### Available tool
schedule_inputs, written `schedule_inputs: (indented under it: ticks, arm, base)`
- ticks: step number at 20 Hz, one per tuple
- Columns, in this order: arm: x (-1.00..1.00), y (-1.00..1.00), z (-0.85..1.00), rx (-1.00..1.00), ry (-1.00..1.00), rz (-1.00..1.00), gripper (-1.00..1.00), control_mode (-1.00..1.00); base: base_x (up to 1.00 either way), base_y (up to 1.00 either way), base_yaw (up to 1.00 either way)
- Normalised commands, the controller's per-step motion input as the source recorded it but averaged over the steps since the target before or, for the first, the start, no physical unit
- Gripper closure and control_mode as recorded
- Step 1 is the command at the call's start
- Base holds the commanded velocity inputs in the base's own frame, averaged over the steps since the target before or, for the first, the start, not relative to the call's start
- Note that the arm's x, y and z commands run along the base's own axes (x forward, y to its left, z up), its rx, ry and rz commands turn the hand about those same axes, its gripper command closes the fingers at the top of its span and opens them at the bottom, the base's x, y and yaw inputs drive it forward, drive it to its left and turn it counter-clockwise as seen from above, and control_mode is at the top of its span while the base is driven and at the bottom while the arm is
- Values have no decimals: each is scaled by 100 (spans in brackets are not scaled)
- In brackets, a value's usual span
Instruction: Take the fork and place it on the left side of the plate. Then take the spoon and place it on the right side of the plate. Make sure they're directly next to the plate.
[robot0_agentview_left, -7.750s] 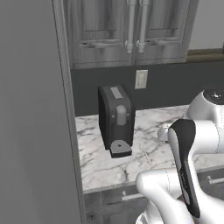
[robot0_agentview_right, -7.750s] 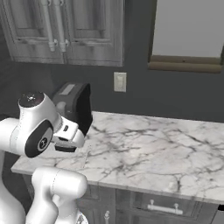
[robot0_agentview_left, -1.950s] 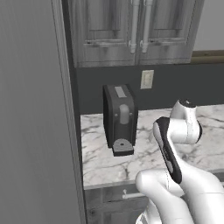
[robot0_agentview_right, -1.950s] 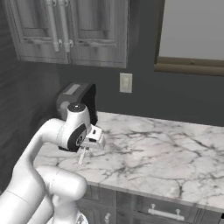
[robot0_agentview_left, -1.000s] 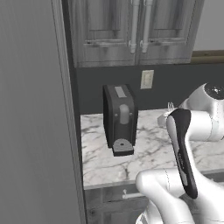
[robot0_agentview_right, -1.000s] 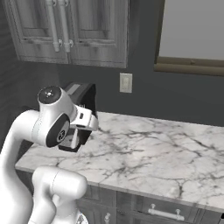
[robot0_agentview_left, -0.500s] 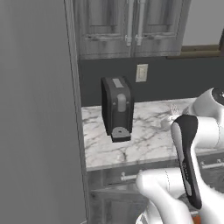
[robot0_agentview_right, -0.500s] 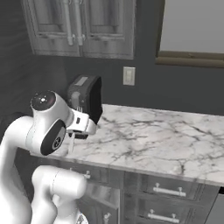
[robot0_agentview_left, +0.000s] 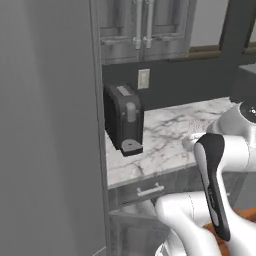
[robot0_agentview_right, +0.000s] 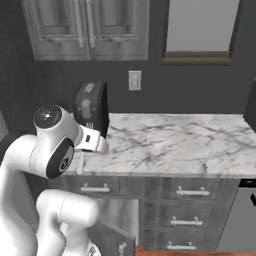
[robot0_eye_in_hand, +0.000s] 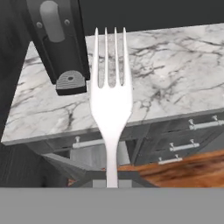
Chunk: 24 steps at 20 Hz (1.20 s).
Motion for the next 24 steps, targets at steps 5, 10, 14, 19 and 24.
schedule_inputs:
  ticks: [5,10,14,19,24]
  arm:
    - [0,0,0,0,0,0,100,100]
    - [0,0,0,0,0,0,100,100]
    - [0,0,0,0,0,0,100,100]
    - [0,0,0,0,0,0,100,100]
    - [0,0,0,0,0,0,100,100]
  base:
    - [-42,27,-50]
    - [-47,14,-54]
    - [-56,11,-56]
    - [-64,9,-56]
    - [-66,3,-56]
